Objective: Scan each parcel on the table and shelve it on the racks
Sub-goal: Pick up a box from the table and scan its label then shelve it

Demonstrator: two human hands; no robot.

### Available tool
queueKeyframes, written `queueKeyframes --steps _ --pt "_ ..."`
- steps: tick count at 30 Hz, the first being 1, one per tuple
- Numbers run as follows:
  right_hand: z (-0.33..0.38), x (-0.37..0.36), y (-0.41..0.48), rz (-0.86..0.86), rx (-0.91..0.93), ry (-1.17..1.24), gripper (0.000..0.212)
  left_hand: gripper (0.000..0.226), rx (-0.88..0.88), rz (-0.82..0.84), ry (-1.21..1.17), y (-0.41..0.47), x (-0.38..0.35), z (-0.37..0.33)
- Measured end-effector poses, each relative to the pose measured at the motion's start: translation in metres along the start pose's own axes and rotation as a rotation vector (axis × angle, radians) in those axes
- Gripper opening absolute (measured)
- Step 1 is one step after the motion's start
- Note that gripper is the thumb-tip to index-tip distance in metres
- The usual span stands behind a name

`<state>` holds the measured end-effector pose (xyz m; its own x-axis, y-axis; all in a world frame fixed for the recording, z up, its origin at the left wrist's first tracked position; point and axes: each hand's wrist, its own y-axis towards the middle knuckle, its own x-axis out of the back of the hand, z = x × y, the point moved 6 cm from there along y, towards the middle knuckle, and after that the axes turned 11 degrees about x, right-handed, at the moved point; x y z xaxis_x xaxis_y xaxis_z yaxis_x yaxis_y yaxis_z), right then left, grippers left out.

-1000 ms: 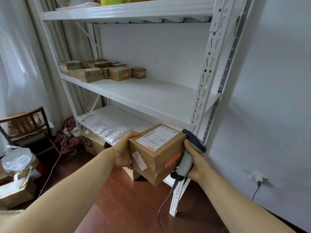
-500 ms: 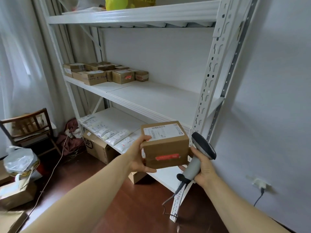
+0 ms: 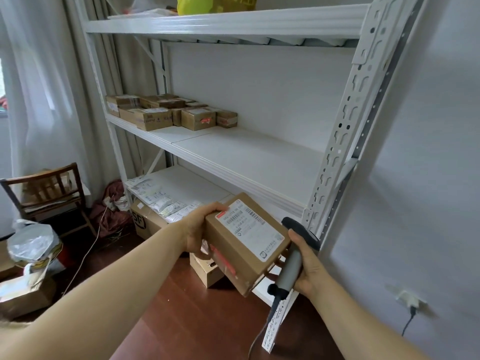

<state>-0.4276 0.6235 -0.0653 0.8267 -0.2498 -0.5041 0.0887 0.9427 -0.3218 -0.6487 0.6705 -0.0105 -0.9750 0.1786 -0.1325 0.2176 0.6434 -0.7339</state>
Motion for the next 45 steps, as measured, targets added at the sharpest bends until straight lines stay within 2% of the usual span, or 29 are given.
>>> queueKeyframes --steps 3,5,9,10,13,17,20,26,33,35,40,45 --pt "0.000 -0.015 0.011 -0.059 0.054 0.040 0.066 0.051 -0.129 -0.050 -0.262 0.003 -0.002 -0.009" --pt "0.001 -0.033 0.019 -0.070 0.096 0.047 0.070 0.045 -0.195 0.011 -0.319 0.004 -0.012 -0.012" --pt "0.005 -0.079 0.044 -0.074 0.196 0.128 0.097 0.075 -0.235 0.073 -0.225 0.010 -0.006 -0.022" --pt "0.007 -0.092 0.052 -0.061 0.207 0.135 0.097 0.077 -0.227 0.066 -0.180 0.013 0.005 -0.027" --pt "0.003 -0.134 0.078 -0.001 0.208 0.081 0.076 0.072 -0.228 0.053 -0.147 0.015 0.047 -0.050" --pt "-0.003 -0.193 0.115 0.021 0.254 -0.058 0.051 0.047 -0.219 -0.058 -0.201 0.013 0.122 -0.092" --pt "-0.002 -0.230 0.142 0.030 0.267 -0.040 0.028 0.041 -0.198 -0.084 -0.186 0.019 0.167 -0.119" --pt "0.002 -0.291 0.202 0.073 0.247 -0.067 0.038 0.043 -0.228 -0.131 -0.254 0.050 0.208 -0.172" --pt "0.002 -0.367 0.313 0.068 0.240 -0.082 0.039 0.078 -0.326 -0.315 -0.350 0.107 0.264 -0.259" --pt "-0.001 -0.387 0.347 0.075 0.208 -0.078 0.043 0.079 -0.326 -0.385 -0.373 0.124 0.283 -0.287" --pt "0.000 -0.424 0.423 0.054 0.158 -0.086 0.048 0.073 -0.294 -0.425 -0.340 0.173 0.326 -0.348" --pt "-0.001 -0.460 0.475 0.062 0.130 -0.134 0.044 0.073 -0.249 -0.445 -0.313 0.219 0.368 -0.393"
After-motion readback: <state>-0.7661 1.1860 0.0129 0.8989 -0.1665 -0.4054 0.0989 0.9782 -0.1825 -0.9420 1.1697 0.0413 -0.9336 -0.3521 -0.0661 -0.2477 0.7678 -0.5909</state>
